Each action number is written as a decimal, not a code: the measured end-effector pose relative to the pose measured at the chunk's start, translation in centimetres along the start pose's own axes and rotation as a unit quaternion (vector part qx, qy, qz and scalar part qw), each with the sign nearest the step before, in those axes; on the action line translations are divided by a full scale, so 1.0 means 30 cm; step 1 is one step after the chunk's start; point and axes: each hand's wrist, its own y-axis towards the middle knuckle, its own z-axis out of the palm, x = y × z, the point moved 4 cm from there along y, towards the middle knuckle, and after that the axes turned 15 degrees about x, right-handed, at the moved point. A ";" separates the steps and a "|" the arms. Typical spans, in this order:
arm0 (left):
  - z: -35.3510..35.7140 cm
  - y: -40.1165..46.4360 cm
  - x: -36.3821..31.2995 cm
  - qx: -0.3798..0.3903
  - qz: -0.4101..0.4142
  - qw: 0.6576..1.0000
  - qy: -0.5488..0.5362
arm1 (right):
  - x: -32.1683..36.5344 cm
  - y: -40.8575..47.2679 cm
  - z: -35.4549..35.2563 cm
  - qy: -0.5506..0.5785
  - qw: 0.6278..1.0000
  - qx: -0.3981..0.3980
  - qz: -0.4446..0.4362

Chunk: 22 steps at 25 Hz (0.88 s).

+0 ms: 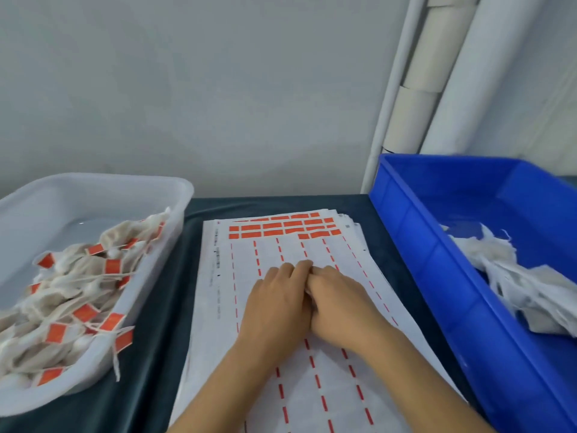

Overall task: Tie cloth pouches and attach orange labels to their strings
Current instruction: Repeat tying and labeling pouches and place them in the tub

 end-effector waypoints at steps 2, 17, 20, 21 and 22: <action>0.010 0.014 0.000 -0.003 -0.004 1.000 0.001 | -0.016 0.005 -0.013 0.013 1.000 0.024 -0.003; 0.073 0.090 -0.365 0.129 0.128 0.964 -0.192 | -0.372 -0.104 -0.506 -0.016 0.948 -0.176 0.264; 0.094 0.055 -0.471 0.161 0.217 0.945 -0.182 | -0.528 -0.166 -0.491 0.006 0.918 -0.151 0.366; 0.101 0.044 -0.496 0.168 0.236 0.940 -0.179 | -0.570 -0.187 -0.468 -0.004 0.905 -0.126 0.407; 0.108 0.035 -0.514 0.172 0.248 0.937 -0.175 | -0.605 -0.206 -0.444 -0.011 0.891 -0.098 0.443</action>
